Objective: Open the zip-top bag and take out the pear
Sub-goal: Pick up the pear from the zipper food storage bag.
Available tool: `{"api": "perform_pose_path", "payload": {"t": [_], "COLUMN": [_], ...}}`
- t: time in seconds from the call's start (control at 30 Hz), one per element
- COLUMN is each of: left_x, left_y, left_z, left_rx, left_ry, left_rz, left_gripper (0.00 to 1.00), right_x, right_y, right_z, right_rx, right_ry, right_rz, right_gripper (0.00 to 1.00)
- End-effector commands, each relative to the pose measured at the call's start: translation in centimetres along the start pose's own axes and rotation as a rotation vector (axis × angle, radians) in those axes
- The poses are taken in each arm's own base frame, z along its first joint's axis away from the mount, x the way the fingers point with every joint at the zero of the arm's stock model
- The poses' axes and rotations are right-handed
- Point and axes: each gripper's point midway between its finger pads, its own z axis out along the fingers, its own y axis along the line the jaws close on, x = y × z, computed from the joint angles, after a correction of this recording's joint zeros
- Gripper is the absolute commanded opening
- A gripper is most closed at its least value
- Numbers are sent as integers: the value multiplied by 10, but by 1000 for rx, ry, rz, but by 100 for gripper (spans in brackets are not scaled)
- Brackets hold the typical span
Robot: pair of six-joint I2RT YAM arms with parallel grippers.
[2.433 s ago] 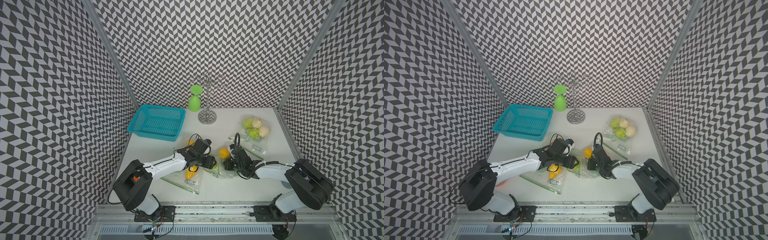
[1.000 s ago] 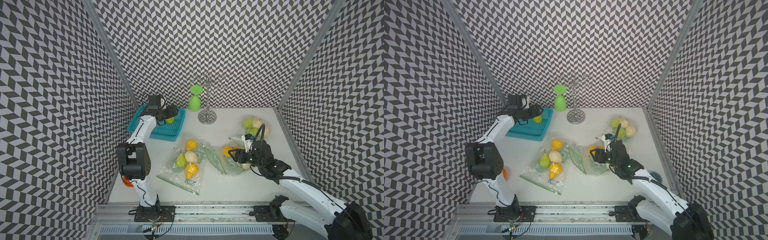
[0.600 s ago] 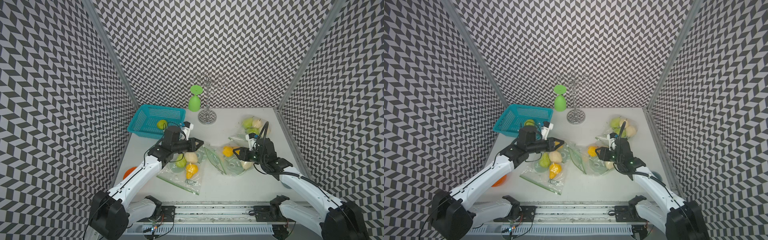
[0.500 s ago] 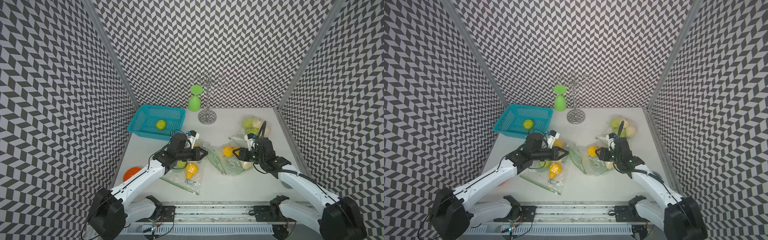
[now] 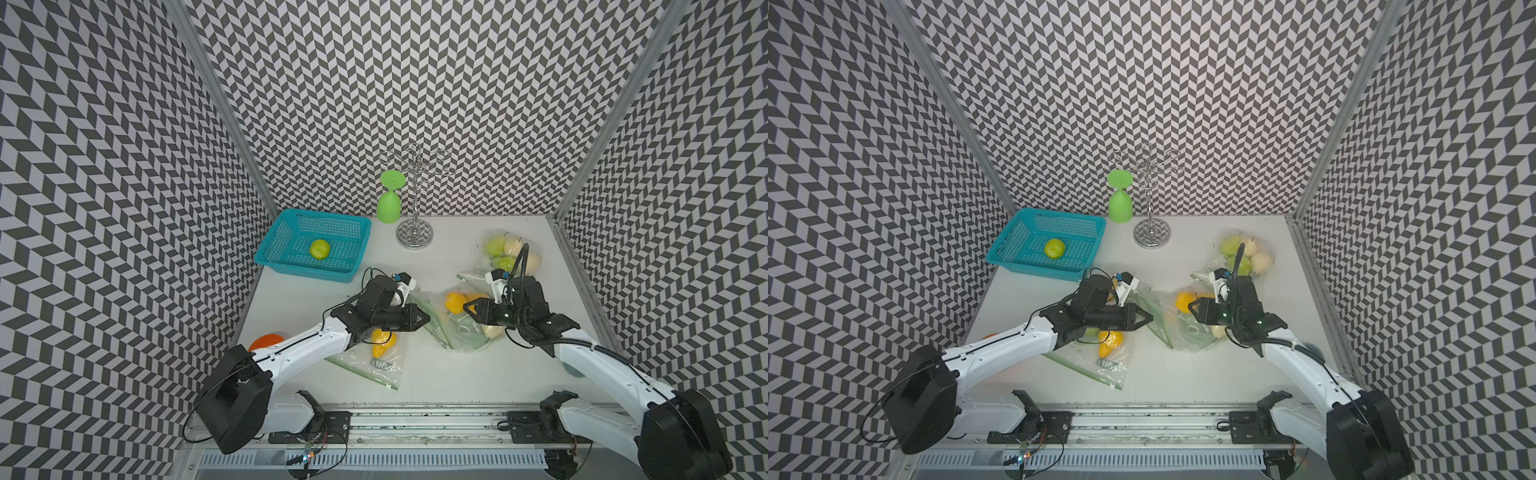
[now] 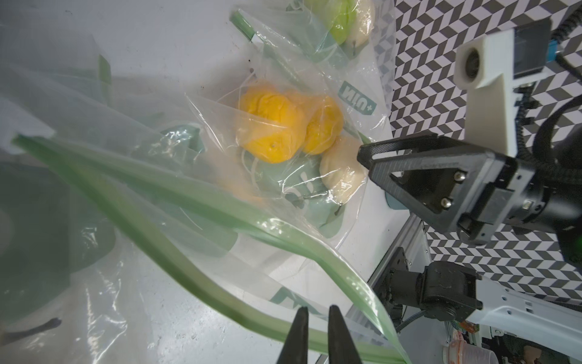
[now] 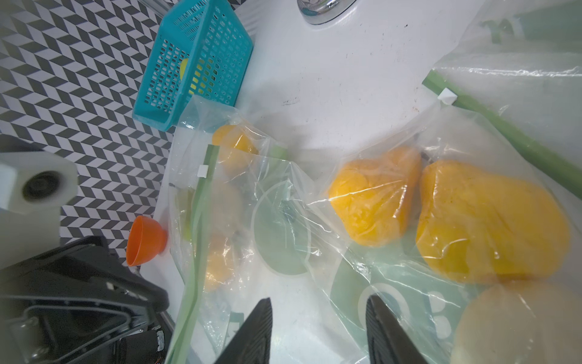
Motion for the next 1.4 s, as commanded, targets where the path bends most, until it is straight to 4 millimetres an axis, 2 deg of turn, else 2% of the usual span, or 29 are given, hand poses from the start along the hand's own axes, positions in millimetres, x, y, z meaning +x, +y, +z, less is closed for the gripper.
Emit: {"api": "perform_pose_path", "payload": {"t": [0.0, 0.1, 0.3, 0.43, 0.53, 0.6, 0.7, 0.9, 1.0, 1.23, 1.37], "left_x": [-11, -14, -16, -4, 1, 6, 14, 16, 19, 31, 32], "left_y": [-5, -2, 10, 45, 74, 86, 104, 106, 109, 119, 118], "left_z": [1, 7, 44, 61, 63, 62, 61, 64, 69, 69, 69], "left_rx": [-1, -6, -70, -169, -269, -292, -336, -308, -301, -303, -294], "left_ry": [-39, -48, -3, 23, 3, -21, -42, -77, -61, -46, -48], "left_rz": [55, 56, 85, 79, 70, 56, 40, 25, 16, -1, -3], "left_gripper": [16, 16, 18, 19, 20, 22, 22, 26, 25, 22, 21], "right_x": [-9, -6, 5, 10, 9, 1, -19, -47, -49, -42, -32], "right_y": [6, 5, 1, 4, 4, 1, -22, -73, -96, -113, -111], "right_z": [-5, -3, 7, 11, 11, 7, -6, -25, -21, 5, 17], "right_rx": [-27, -34, -42, -46, -31, 10, 179, 392, 435, 373, 293], "right_ry": [-48, -47, -21, -8, -4, -31, -90, -171, -158, -34, -17], "right_rz": [-24, -19, -2, -5, -4, -14, -7, 13, 20, 15, 24], "right_gripper": [49, 49, 47, 46, 47, 52, 59, 69, 70, 68, 65]}}
